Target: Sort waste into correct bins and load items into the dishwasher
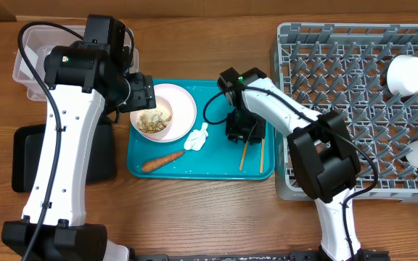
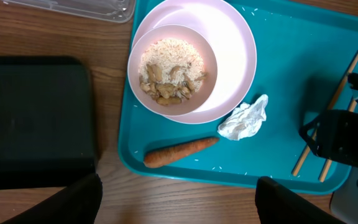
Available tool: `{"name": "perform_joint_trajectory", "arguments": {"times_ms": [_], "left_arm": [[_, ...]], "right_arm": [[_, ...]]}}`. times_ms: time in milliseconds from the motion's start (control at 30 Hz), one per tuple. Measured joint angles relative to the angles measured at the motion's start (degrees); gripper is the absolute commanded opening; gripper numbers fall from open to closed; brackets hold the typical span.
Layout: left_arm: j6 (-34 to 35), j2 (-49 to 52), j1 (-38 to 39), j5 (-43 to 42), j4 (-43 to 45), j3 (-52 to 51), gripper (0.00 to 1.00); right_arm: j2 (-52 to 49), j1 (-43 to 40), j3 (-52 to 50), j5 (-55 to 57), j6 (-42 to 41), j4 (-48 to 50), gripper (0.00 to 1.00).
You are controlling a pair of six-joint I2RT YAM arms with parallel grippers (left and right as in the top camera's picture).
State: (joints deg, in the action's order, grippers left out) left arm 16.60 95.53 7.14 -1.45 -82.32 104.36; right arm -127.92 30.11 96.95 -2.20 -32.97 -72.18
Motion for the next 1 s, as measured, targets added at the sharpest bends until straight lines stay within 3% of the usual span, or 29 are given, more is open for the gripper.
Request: {"name": "perform_joint_trajectory", "arguments": {"times_ms": [133, 267, 700, 1000], "left_arm": [[0.00, 0.00, 0.00, 0.02, -0.02, 0.00, 0.81], [0.00, 0.00, 0.00, 0.02, -0.02, 0.00, 0.81], [0.00, 0.00, 0.00, 0.02, -0.02, 0.00, 0.81], [0.00, 0.00, 0.00, 0.02, -0.02, 0.00, 0.81]], "right_arm": [[0.94, 0.35, -2.03, -1.16, 0.00, 1.46, 0.12], [1.29, 0.42, -2.71, -1.95, -0.68, 1.46, 0.04], [3.96, 0.00, -2.49, 1.31, 1.44, -2.38, 0.04], [24.98, -7.69, 2.08, 9.46, 17.94, -7.30, 0.04]]}}
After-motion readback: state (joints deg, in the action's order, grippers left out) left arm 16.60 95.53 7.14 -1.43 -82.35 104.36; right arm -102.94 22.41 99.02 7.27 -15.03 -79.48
